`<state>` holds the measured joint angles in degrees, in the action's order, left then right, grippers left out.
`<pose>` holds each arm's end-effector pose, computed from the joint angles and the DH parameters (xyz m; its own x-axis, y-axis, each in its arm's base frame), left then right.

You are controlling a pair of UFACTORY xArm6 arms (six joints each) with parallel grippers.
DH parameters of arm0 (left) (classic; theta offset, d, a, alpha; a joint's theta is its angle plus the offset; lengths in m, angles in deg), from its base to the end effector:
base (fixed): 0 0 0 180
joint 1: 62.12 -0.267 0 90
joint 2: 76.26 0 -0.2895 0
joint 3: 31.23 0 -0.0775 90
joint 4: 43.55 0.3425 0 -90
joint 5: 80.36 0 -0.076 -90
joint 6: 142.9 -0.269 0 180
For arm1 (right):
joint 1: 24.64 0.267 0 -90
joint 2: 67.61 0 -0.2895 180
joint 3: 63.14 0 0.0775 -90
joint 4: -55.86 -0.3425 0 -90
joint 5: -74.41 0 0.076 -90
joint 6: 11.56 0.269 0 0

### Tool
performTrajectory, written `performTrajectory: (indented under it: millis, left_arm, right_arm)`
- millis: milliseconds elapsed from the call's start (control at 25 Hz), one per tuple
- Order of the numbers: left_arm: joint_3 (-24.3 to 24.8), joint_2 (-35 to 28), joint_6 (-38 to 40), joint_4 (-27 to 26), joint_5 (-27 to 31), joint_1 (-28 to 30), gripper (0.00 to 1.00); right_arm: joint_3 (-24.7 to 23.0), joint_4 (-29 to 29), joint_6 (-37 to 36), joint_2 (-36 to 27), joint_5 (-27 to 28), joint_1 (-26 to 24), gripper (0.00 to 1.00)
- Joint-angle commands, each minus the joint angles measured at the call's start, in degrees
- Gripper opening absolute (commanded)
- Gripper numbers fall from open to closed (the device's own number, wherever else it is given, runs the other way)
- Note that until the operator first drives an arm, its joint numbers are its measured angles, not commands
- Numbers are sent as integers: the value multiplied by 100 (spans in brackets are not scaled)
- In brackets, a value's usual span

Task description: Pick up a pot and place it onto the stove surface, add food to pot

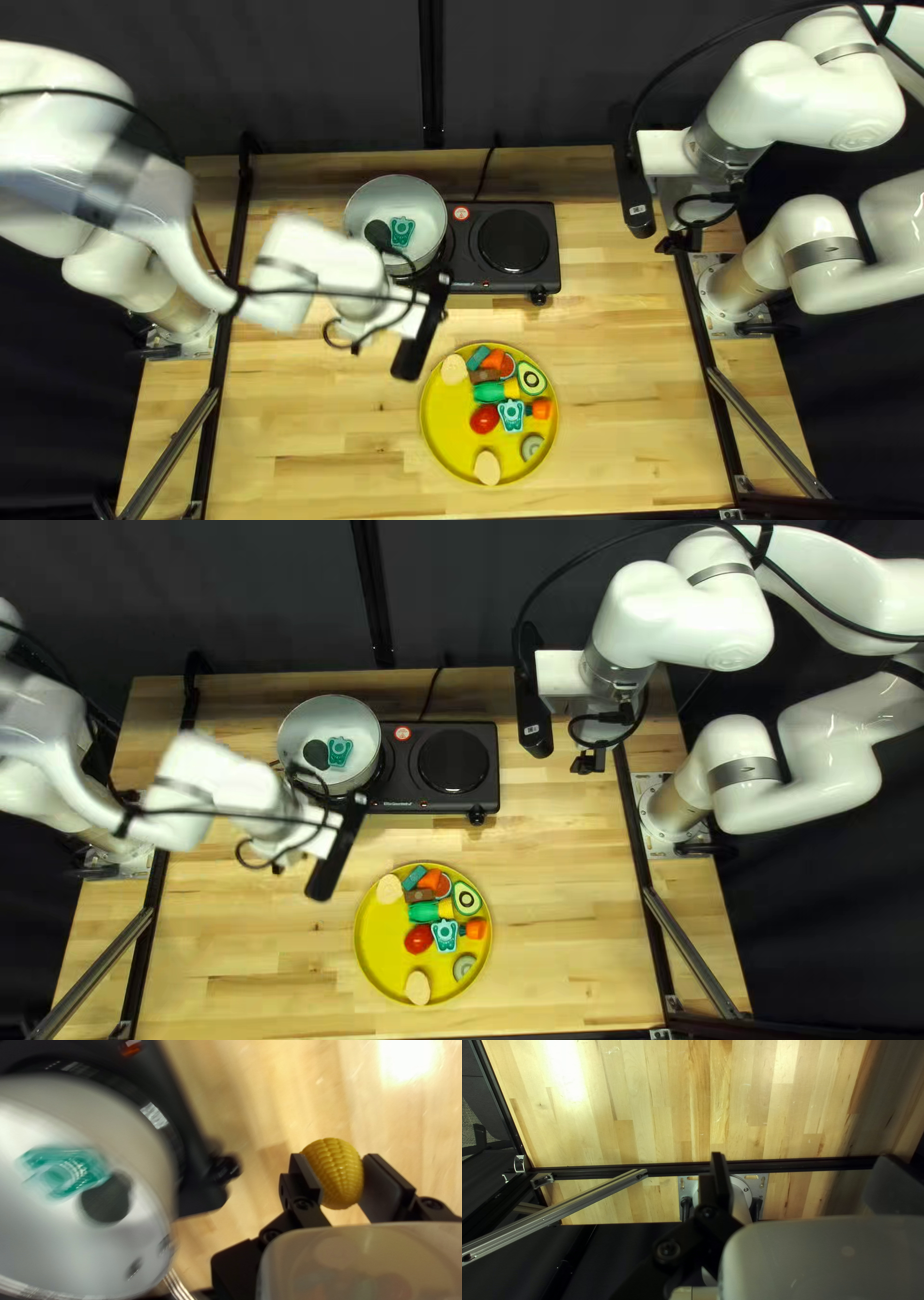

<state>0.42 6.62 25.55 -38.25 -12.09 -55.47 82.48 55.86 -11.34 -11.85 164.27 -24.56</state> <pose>0.3709 -0.0226 0.2110 0.9368 -0.3437 -0.0661 -0.3480 -0.9347 -0.0723 0.2558 0.0004 0.3140 1.0000 -0.0024 0.0000 -0.0024 -1.0000 0.0000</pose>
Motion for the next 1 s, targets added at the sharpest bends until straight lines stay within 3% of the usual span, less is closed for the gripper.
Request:
performTrajectory:
  millis: [40, 240, 400, 560, 760, 800, 840, 880, 1000]
  left_arm:
    - [-562, -125, -609, 79, 632, -599, 0]
    - [-815, 372, -1090, 102, 411, -1252, 0]
    - [-477, 781, -1314, 63, -391, -1657, 0]
    - [-233, 1058, -1321, 0, -934, -1702, 0]
    - [-225, 1123, -1322, -54, -985, -1678, 4]
    - [-236, 1121, -1311, -60, -962, -1659, 10]
    - [-243, 1121, -1307, -61, -951, -1652, 85]
    - [-271, 1059, -1255, -55, -853, -1588, 100]
    - [-443, 909, -1065, 0, -504, -1359, 100]
  right_arm:
    - [0, 0, 0, 0, 0, 0, 100]
    - [0, 0, 0, 0, 0, 0, 100]
    - [0, 0, 0, 0, 0, 0, 100]
    - [0, 0, 0, 0, 0, 0, 100]
    - [0, 0, 0, 0, 0, 0, 100]
    - [0, 0, 0, 0, 0, 0, 100]
    - [0, 0, 0, 0, 0, 0, 100]
    - [0, 0, 0, 0, 0, 0, 100]
    - [0, 0, 0, 0, 0, 0, 100]
